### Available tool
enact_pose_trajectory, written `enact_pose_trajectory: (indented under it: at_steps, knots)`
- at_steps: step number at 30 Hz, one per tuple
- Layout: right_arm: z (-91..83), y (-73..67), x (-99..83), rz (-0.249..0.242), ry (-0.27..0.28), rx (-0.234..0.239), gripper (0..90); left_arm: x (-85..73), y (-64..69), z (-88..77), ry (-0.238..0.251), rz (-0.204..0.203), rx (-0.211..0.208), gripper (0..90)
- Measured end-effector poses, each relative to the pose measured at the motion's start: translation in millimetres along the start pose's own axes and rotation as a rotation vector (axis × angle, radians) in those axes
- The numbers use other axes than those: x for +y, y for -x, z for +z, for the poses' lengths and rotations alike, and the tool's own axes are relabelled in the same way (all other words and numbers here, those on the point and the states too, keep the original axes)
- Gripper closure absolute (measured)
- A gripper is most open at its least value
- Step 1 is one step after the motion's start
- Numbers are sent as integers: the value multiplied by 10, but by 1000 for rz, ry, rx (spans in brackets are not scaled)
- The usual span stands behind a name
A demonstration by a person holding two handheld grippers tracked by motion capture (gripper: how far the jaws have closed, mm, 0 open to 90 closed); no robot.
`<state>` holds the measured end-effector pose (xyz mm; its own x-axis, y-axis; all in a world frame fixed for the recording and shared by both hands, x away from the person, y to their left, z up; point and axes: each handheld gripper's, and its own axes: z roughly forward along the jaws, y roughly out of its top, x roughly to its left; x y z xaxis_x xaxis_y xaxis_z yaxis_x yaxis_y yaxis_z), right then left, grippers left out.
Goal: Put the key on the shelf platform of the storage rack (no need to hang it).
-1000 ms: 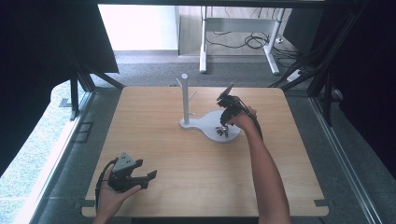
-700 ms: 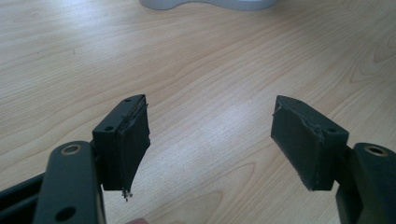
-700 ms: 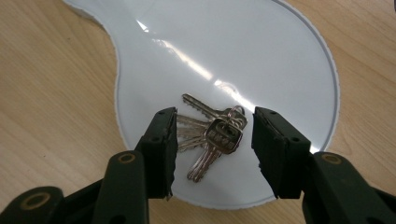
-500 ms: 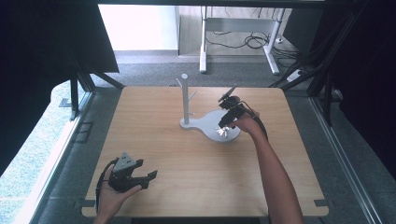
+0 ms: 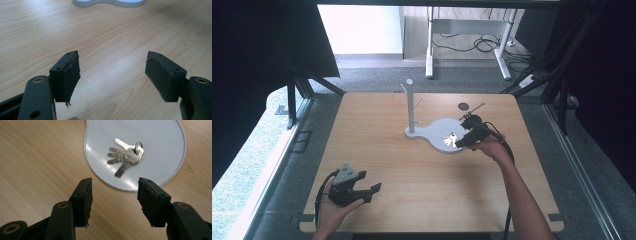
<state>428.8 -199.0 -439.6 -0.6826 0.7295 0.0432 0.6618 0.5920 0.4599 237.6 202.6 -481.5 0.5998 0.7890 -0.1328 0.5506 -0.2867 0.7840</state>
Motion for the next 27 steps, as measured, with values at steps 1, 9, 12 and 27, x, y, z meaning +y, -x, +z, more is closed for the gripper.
enact_pose_trajectory:
  at_steps: [1, 9, 12, 27]
  knots:
    - [-21, -1, -44, 0, 5, 1, 458, -2, -1, 5, -1, 0, 1, 281]
    - [-171, -50, -569, -1, 21, 19, 459, -12, -1, 29, -11, 1, 5, 281]
    - [-189, -68, -755, 3, 35, 24, 459, -15, 4, 37, -13, 2, 7, 281]
    - [-118, -260, -1565, 26, 121, 50, 462, -24, 16, 47, -20, 3, 18, 280]
